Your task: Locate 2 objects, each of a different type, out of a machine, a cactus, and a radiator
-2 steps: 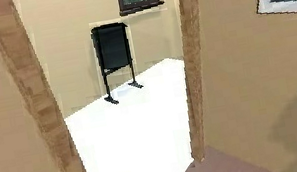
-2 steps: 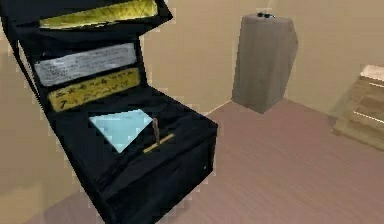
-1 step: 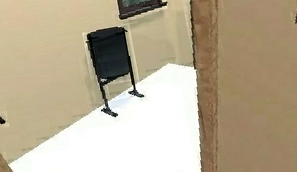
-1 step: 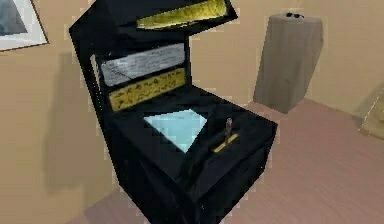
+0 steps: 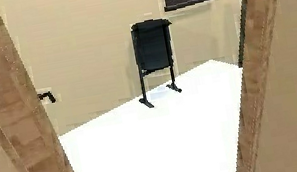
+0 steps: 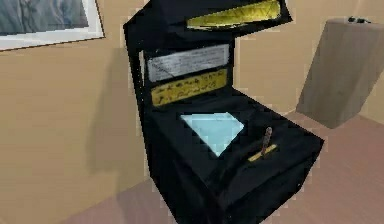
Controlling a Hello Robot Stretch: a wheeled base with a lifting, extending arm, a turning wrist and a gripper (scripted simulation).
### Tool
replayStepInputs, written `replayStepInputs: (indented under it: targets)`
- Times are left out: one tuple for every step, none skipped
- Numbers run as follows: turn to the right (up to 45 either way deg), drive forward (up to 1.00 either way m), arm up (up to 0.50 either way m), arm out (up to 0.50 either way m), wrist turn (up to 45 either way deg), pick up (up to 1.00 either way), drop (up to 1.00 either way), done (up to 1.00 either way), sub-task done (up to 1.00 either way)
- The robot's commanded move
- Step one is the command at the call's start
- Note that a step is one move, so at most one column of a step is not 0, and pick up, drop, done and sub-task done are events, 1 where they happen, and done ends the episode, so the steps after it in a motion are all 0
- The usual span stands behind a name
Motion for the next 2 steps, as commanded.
replayStepInputs:
  targets:
    - [0.0, 0.25, 0.00, 0.00, 0.0, 0.00, 0.00, 0.00, 0.00]
    - [24.0, 0.00, 0.00, 0.00, 0.0, 0.00, 0.00, 0.00, 0.00]
